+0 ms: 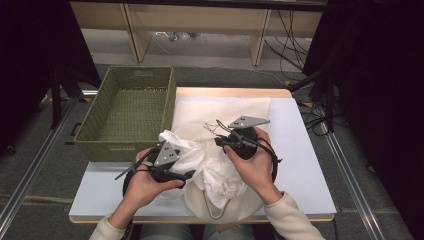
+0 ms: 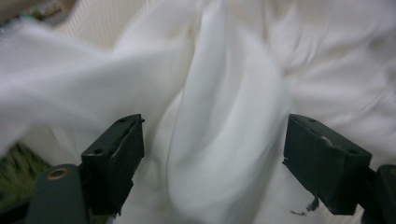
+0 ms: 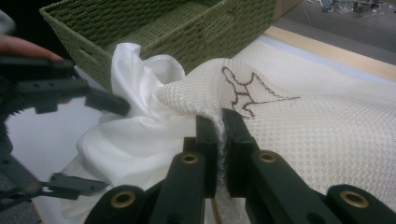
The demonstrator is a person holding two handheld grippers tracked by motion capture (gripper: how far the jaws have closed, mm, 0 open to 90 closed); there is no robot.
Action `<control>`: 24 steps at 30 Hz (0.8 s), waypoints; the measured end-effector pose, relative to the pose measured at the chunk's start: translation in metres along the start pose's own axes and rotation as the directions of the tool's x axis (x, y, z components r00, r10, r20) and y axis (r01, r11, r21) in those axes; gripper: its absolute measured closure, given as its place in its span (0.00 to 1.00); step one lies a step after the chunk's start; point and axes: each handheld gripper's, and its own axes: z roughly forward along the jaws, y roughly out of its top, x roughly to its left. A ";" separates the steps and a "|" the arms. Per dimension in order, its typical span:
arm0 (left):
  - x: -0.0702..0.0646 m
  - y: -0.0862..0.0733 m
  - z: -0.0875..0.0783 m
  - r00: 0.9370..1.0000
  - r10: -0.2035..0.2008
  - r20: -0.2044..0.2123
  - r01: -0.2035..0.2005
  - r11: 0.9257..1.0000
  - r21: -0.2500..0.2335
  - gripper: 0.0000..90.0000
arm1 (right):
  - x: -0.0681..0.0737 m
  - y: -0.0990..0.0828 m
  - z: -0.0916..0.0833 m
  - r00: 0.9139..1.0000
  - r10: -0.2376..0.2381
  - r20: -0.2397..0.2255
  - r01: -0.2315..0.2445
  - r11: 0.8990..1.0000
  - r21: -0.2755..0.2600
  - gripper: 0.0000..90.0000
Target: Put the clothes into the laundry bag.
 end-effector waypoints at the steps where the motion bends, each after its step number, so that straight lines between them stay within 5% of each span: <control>1: 0.001 -0.004 0.005 1.000 0.010 0.010 -0.011 1.000 0.025 0.27 | 0.000 0.000 0.000 1.000 0.001 -0.002 -0.001 1.000 0.000 0.97; 7: -0.003 -0.016 0.027 0.998 0.013 0.060 -0.017 0.997 0.076 0.61 | 0.000 0.000 0.001 1.000 -0.001 0.006 0.001 1.000 0.010 0.97; 13: -0.008 -0.005 0.025 0.995 -0.042 0.095 0.041 0.999 0.014 0.89 | 0.001 -0.001 0.001 1.000 0.016 0.000 -0.016 1.000 0.013 0.97; 17: -0.014 0.009 0.021 0.983 -0.110 0.148 0.125 0.988 -0.094 0.94 | 0.002 -0.001 0.003 1.000 -0.013 -0.008 0.013 1.000 0.007 0.97; 24: -0.022 0.037 0.028 0.986 -0.121 0.116 0.140 0.974 -0.178 0.95 | 0.016 0.001 0.001 0.999 -0.022 -0.028 0.022 1.000 -0.016 0.97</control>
